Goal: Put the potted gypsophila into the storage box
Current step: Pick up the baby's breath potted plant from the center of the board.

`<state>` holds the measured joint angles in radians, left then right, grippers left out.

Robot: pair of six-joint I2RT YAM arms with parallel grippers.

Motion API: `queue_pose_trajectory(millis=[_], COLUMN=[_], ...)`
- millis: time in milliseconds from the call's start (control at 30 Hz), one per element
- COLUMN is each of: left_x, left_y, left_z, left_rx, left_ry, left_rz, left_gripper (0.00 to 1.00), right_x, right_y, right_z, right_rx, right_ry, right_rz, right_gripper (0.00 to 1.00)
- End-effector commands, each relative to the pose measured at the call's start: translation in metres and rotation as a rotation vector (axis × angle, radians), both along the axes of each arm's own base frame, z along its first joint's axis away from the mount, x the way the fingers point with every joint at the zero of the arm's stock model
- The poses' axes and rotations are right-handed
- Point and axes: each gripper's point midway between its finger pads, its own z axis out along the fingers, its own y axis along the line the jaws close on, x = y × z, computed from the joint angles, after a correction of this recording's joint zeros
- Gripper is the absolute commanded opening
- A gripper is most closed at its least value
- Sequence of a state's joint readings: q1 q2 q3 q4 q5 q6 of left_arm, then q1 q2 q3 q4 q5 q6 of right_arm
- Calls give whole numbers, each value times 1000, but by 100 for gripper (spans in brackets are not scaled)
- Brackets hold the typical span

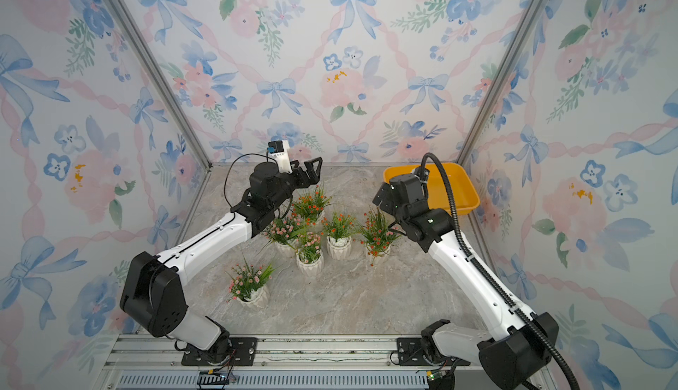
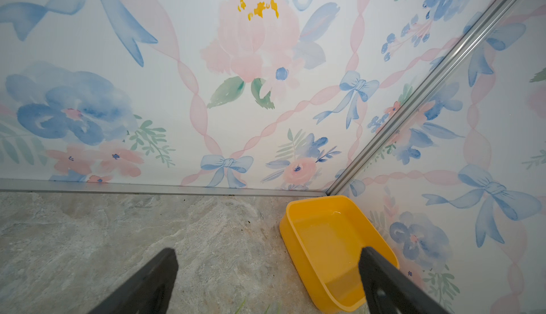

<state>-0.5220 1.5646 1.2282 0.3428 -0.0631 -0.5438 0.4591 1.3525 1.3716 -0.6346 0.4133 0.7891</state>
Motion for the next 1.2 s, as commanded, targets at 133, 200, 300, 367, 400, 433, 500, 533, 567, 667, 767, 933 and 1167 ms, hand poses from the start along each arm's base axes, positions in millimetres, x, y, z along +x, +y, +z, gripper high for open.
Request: queue_pose_trajectory(millis=[133, 200, 300, 367, 400, 433, 500, 533, 567, 667, 767, 933, 1167], left_x=[17, 19, 16, 10, 6, 3, -5, -8, -12, -18, -24, -26, -13], left_y=[-11, -13, -19, -23, -24, -24, -23, -21, -18, -12, -11, -10, -21], left_z=[-2, -2, -1, -2, -3, -5, -7, -10, -11, -16, -18, -18, 4], left_rx=[10, 1, -5, 0, 1, 5, 7, 6, -1, -12, 6, 22, 127], left_ry=[-1, 3, 3, 7, 9, 13, 23, 29, 35, 51, 46, 37, -49], left_rz=[-3, 1, 12, 17, 18, 21, 31, 41, 53, 85, 106, 119, 65], left_gripper=[98, 98, 98, 98, 98, 98, 98, 98, 98, 98, 98, 98, 98], right_x=[-78, -86, -84, -74, -69, -67, -67, -73, -78, -91, -102, -118, -121], right_y=[-91, -108, -127, -133, -134, -134, -131, -130, -127, -114, -103, -94, -71], right_z=[-38, -51, -62, -60, -62, -63, -75, -84, -93, -119, -137, -151, -167], right_rx=[-120, -53, 35, 52, 49, 45, 51, 57, 65, 146, 209, 258, 331], right_ry=[183, 220, 220, 208, 223, 247, 339, 399, 453, 548, 590, 632, 587], right_rz=[-269, -303, -323, -294, -275, -249, -210, -195, -174, -96, -61, -60, -125], right_gripper=[97, 97, 97, 97, 97, 97, 97, 97, 97, 99, 97, 91, 88])
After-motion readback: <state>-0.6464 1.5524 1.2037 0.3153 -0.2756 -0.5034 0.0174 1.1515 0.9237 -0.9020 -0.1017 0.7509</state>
